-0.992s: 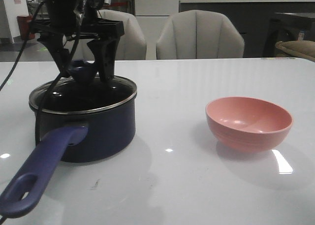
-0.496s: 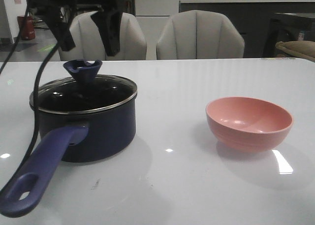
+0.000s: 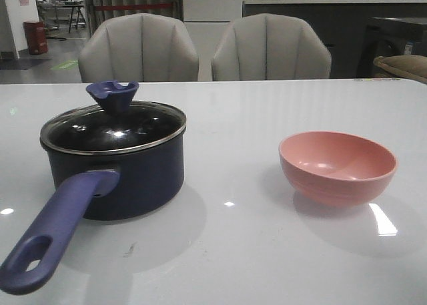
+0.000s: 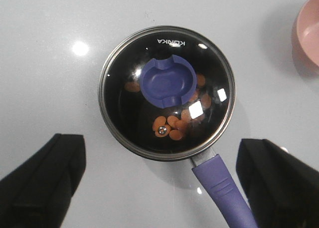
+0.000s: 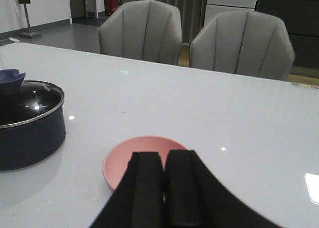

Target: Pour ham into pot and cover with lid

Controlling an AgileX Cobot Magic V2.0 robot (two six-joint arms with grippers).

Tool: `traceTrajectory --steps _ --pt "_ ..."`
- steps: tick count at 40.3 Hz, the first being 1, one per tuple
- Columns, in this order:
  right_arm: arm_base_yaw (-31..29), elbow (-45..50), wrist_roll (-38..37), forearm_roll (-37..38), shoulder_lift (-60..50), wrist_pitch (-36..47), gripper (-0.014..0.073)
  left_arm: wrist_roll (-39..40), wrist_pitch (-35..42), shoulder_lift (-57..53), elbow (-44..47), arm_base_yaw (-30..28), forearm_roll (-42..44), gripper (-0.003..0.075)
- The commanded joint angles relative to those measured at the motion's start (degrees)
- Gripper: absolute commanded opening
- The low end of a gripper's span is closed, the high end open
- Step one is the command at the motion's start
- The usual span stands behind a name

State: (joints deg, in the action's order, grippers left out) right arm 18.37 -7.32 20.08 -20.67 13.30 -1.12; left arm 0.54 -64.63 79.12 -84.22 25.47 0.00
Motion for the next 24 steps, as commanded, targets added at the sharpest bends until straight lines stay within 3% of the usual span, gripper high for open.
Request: traceTrajectory --steps 1,24 --pt "0.00 -1.60 0.05 -0.28 0.24 4.32 0.0148 -0.02 7.41 -8.04 4.84 0.50 0.00 0.0638" --pt "0.00 -1.60 0.05 -0.28 0.24 4.32 0.0148 -0.02 35.15 -51.94 47.65 0.50 -0.76 0.0637"
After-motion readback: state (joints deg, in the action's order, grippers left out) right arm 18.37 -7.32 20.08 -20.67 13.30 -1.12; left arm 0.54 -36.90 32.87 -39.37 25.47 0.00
